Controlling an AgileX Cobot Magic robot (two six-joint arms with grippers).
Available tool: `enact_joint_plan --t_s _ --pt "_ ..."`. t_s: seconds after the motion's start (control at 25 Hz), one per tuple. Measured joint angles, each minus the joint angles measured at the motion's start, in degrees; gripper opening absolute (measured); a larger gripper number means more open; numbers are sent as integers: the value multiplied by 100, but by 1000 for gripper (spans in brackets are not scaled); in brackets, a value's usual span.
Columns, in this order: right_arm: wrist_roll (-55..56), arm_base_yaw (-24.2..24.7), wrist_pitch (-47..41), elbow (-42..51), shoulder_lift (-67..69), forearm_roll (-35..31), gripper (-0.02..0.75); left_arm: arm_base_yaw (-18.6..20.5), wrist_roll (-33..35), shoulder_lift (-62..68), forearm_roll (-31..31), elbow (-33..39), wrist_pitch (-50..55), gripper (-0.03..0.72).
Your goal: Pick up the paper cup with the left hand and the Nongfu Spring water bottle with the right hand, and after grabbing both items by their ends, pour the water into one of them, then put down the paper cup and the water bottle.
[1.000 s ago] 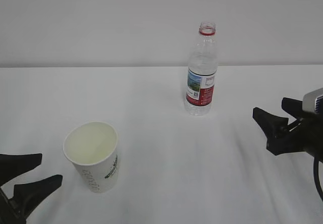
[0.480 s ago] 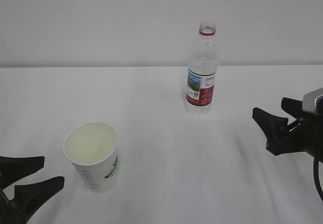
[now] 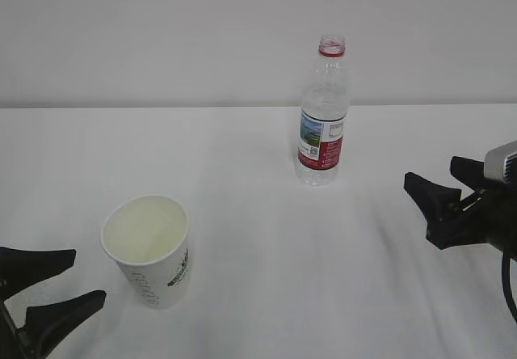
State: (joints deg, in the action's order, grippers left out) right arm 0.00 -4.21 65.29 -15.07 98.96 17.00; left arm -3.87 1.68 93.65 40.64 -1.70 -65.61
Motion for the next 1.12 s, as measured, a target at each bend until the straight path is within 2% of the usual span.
enact_joint_plan --t_s 0.16,0.32,0.52,0.76,1.12 --pt "0 0 0 0 0 0 551 -13 3 0 0 0 1 591" --pt "103 0 0 0 0 0 552 -337 13 212 -21 0 -39 648" --pt "138 0 0 0 0 0 551 -650 160 1061 -388 -23 -48 657" --pt "173 0 0 0 0 0 550 -649 275 1237 -739 -161 -48 659" --pt "184 0 0 0 0 0 550 -649 364 1245 -792 -493 -51 659"
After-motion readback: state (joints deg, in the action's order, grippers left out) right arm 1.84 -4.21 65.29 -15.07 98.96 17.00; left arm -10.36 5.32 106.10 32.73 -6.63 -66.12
